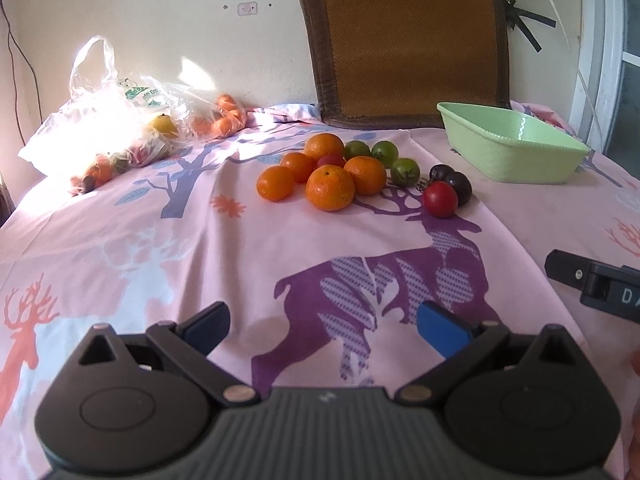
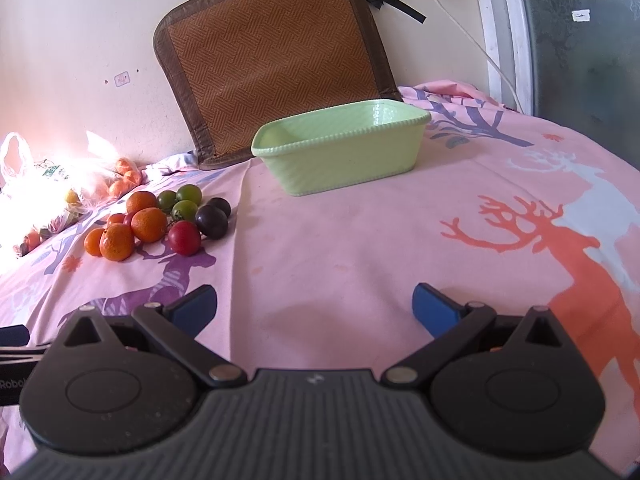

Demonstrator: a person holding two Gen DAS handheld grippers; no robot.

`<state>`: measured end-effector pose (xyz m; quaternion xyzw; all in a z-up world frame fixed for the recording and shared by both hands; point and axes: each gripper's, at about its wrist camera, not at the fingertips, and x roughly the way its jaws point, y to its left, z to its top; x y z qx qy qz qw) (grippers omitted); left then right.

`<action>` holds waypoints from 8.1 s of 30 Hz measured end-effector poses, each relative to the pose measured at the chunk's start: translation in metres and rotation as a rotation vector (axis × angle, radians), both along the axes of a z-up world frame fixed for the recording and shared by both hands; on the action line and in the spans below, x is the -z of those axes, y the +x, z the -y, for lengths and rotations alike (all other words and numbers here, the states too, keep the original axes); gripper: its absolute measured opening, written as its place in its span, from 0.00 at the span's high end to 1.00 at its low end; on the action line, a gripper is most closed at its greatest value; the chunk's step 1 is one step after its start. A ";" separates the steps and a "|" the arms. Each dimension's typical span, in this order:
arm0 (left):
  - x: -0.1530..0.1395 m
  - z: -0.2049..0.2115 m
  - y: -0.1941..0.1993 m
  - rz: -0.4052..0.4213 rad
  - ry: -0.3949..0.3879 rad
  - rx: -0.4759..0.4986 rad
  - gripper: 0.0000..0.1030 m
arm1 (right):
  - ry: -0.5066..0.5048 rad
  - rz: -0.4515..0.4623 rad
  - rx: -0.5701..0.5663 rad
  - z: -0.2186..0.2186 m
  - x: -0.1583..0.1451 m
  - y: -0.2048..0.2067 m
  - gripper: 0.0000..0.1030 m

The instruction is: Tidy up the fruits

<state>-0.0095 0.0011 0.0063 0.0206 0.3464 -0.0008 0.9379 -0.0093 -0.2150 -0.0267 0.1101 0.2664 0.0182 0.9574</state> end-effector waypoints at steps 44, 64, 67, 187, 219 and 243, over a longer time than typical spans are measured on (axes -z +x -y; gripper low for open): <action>0.001 -0.013 -0.003 0.019 -0.023 -0.033 0.00 | -0.060 0.053 -0.102 -0.025 -0.015 -0.014 0.00; 0.005 -0.008 -0.005 0.026 -0.011 -0.029 0.00 | -0.070 0.052 -0.095 -0.024 -0.013 -0.013 0.00; 0.004 -0.009 -0.004 0.035 -0.014 -0.020 0.00 | -0.072 0.053 -0.095 -0.024 -0.013 -0.012 0.00; -0.046 -0.059 0.069 0.167 -0.056 0.162 0.57 | -0.035 0.312 -0.166 0.029 -0.044 0.061 0.67; -0.002 -0.079 0.099 0.042 -0.187 0.144 0.72 | -0.235 0.041 -0.525 -0.126 -0.014 0.113 0.63; 0.002 0.050 0.031 0.031 -0.088 0.412 0.69 | -0.158 0.040 -0.243 -0.005 0.002 0.015 0.60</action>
